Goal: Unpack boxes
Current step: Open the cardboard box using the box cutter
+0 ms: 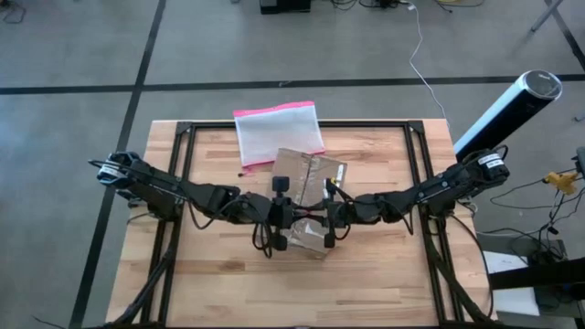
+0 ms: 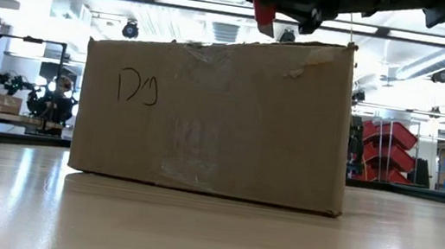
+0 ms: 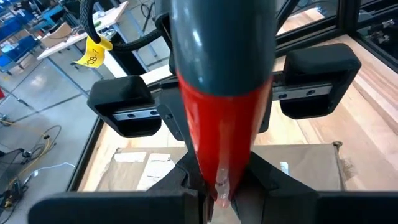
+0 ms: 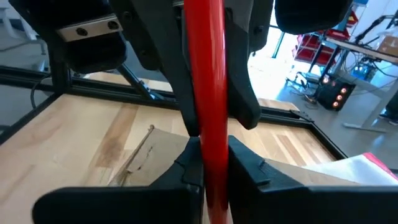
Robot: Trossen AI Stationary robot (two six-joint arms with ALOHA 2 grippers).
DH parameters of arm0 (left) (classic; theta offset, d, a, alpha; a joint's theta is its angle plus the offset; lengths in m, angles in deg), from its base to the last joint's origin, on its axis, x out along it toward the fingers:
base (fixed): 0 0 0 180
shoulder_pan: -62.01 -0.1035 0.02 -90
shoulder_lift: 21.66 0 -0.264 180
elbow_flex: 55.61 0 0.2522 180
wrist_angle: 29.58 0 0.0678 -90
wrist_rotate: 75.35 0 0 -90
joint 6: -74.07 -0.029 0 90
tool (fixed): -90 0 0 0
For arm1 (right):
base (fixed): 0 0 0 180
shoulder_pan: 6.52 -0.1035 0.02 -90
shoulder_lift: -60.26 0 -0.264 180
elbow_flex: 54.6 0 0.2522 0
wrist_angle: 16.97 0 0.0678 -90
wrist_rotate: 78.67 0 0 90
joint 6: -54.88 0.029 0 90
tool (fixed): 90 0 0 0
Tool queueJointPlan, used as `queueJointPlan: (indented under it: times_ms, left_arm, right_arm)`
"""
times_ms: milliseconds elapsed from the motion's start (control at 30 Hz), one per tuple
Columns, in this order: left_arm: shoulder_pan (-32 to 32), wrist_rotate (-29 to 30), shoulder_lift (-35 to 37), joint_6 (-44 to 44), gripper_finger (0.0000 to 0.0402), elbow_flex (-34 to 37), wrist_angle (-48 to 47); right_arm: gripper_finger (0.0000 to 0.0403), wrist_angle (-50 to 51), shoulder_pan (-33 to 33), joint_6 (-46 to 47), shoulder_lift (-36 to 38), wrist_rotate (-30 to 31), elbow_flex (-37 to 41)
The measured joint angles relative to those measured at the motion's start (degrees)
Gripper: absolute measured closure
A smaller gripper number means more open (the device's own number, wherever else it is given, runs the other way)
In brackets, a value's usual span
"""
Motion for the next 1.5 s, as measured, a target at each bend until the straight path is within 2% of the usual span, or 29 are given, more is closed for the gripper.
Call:
queueJointPlan:
  times_ms: [233, 467, 633, 767, 900, 1233, 1500]
  left_arm:
    - [-0.01, 0.20, 0.00, -0.52, 0.0356, 0.00, 0.01]
    - [0.33, 3.62, 1.51, -2.73, 0.0295, 0.00, -0.89]
    - [1.79, 6.36, 5.84, -1.86, 0.0247, 0.00, -7.26]
    - [2.88, 6.62, 8.88, 4.96, 0.0225, 0.02, -16.05]
    - [4.31, 5.28, 8.79, 9.49, 0.0225, 2.08, -23.01]
    - [10.57, 3.84, 3.19, 10.46, 0.0252, 4.19, -27.27]
    - [10.92, 3.62, -0.44, 13.36, 0.0236, 3.96, -34.03]
  right_arm:
    - [0.0384, -0.03, 0.02, -0.54, 0.02, 0.18, 0.00]
    - [0.0385, -0.04, -0.12, 0.01, 0.28, 2.24, 0.00]
    - [0.0385, 0.19, -1.19, -0.32, 1.00, 2.54, 0.00]
    - [0.0385, -0.60, -2.97, -0.17, 1.59, 2.36, 0.00]
    - [0.0385, -2.93, -4.97, -0.20, 1.23, 2.11, 0.00]
    - [0.0385, -2.62, -5.75, 1.98, 0.92, 2.80, 0.00]
    - [0.0385, -3.86, -7.38, 3.00, 0.92, 2.81, -0.30]
